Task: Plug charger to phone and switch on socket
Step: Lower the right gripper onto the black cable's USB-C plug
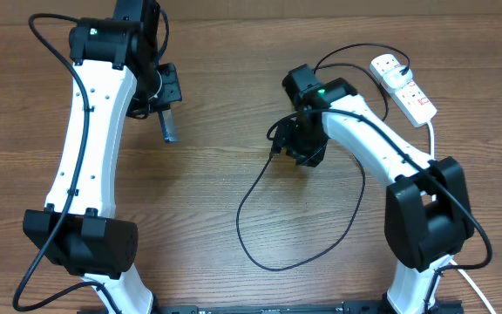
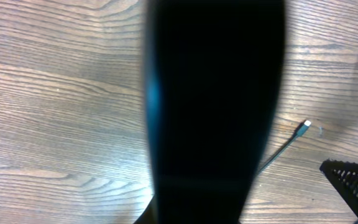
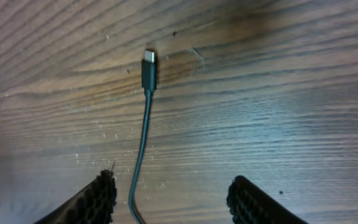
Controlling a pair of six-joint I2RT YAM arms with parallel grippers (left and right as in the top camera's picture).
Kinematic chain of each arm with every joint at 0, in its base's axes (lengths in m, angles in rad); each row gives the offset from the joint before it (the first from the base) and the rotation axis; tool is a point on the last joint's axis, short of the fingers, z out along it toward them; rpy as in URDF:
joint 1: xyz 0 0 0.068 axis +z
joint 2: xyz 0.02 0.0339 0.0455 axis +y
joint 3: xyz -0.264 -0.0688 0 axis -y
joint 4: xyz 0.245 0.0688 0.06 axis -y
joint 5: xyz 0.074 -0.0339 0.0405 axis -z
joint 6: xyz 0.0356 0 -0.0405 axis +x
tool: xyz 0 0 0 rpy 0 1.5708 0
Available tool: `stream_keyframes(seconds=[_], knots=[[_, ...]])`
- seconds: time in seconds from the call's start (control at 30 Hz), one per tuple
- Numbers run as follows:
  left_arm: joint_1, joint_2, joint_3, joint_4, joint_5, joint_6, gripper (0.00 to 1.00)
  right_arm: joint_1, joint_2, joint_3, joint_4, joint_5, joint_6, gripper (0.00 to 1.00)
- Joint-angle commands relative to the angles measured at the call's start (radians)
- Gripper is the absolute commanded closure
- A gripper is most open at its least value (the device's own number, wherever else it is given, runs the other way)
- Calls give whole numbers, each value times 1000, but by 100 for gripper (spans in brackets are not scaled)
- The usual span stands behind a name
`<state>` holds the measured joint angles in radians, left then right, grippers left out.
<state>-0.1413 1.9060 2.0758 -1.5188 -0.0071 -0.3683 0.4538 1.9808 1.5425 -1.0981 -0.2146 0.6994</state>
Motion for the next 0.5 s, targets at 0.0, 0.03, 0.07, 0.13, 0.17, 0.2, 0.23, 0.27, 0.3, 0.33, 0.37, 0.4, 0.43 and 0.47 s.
stream_keyframes(seconds=[0.0, 0.03, 0.07, 0.13, 0.17, 0.2, 0.23, 0.27, 0.3, 0.33, 0.37, 0.4, 0.43, 0.47], knots=[[4, -8, -4, 6, -26, -21, 96, 52, 37, -1, 45, 58, 67, 45], [3, -8, -4, 6, -26, -21, 96, 63, 45, -1, 62, 58, 68, 47], [3, -8, -4, 6, -26, -21, 96, 72, 53, -1, 80, 61, 70, 48], [4, -8, -4, 6, -26, -21, 96, 82, 63, -1, 94, 97, 111, 50], [3, -8, -4, 5, -26, -21, 96, 88, 71, -1, 95, 139, 146, 53], [4, -8, -4, 5, -26, -21, 96, 90, 77, -1, 95, 167, 168, 53], [3, -8, -4, 5, -26, -21, 96, 92, 84, -1, 97, 187, 177, 53], [3, -8, -4, 5, -26, -21, 96, 93, 90, -1, 103, 196, 177, 53], [4, -8, -4, 5, -26, -21, 96, 94, 98, -1, 111, 199, 177, 53], [3, -8, -4, 5, -26, -21, 96, 94, 104, -1, 122, 199, 176, 53], [3, -8, -4, 5, -26, -21, 96, 95, 108, -1, 129, 199, 176, 54], [4, -8, -4, 5, -26, -21, 96, 95, 109, -1, 136, 204, 177, 55], [3, -8, -4, 5, -26, -21, 96, 95, 110, -1, 142, 208, 176, 55], [3, -8, -4, 5, -26, -21, 96, 95, 110, -1, 151, 208, 176, 55]])
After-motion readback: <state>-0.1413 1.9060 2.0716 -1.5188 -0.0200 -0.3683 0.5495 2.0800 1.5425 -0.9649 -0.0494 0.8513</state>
